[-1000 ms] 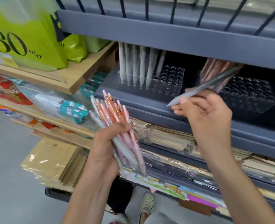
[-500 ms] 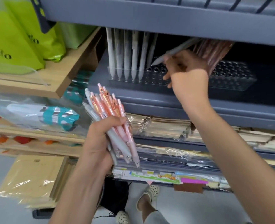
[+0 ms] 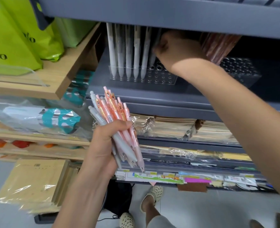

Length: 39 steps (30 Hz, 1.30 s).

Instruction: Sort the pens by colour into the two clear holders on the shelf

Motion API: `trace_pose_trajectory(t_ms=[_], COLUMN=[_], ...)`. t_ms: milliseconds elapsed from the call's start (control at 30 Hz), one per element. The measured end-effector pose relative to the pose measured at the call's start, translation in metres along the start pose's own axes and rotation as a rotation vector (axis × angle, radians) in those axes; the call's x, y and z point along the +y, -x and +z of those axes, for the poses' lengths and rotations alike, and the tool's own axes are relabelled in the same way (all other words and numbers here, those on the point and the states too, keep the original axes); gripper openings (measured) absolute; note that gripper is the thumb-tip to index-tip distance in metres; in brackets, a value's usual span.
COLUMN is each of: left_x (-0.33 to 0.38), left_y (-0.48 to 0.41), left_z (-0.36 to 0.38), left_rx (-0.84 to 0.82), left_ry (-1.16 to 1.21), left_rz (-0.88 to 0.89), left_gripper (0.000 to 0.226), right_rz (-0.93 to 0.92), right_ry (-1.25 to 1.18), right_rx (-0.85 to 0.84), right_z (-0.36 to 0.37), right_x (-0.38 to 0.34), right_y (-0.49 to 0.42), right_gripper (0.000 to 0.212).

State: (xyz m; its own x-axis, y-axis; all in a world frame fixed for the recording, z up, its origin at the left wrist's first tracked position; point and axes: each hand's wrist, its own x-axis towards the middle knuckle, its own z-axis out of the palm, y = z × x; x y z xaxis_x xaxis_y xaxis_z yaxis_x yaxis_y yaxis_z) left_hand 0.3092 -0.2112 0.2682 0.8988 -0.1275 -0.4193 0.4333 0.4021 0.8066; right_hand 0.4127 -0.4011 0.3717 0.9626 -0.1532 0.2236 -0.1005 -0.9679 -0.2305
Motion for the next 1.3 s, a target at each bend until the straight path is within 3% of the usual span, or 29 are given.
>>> trace_pose_trajectory(t_ms=[167,533,633,700,767,867,967,1167,1300], left_x=[0.005,0.005,0.006,0.006,0.005,0.002,-0.003,-0.012,-0.02], left_y=[0.001,0.002,0.001,0.001,0.001,0.0,-0.001,0.001,0.0], left_z=[-0.001,-0.003,-0.003,-0.001,0.002,0.009,0.016,0.033,0.048], left_rx=[0.019,-0.016,-0.045,-0.076,-0.087,-0.079,-0.095,-0.132,-0.191], left_ry=[0.001,-0.015,0.014,0.012,-0.02,-0.033,-0.027,-0.096,-0.02], left_rz=[0.017,0.031,0.034,0.022,-0.002,-0.025,-0.001,-0.022,-0.093], left_gripper=[0.003,0.01,0.007,0.003,0.006,0.012,0.006,0.005,0.007], right_rz=[-0.009,-0.015,-0.014,-0.009,-0.004,-0.059,-0.052,0.057,0.119], right_ry=[0.069,-0.023,-0.199,-0.507,-0.764,-0.814,-0.853,-0.93,-1.087], right_rx=[-0.072,-0.067,0.023,0.003,-0.182,-0.431,-0.531,-0.533,-0.343], right_z=[-0.001,-0.002,-0.008,-0.008,-0.006,0.003,0.01,0.008,0.0], right_x=[-0.003,0.001,0.006,0.005,0.003,0.002,0.005,0.024,0.049], right_y=[-0.002,0.003,0.017,0.037,0.06,0.083,0.091,0.1,0.11], right_gripper=[0.042,0.038,0.03,0.023,0.023,0.023,0.021,0.015,0.009])
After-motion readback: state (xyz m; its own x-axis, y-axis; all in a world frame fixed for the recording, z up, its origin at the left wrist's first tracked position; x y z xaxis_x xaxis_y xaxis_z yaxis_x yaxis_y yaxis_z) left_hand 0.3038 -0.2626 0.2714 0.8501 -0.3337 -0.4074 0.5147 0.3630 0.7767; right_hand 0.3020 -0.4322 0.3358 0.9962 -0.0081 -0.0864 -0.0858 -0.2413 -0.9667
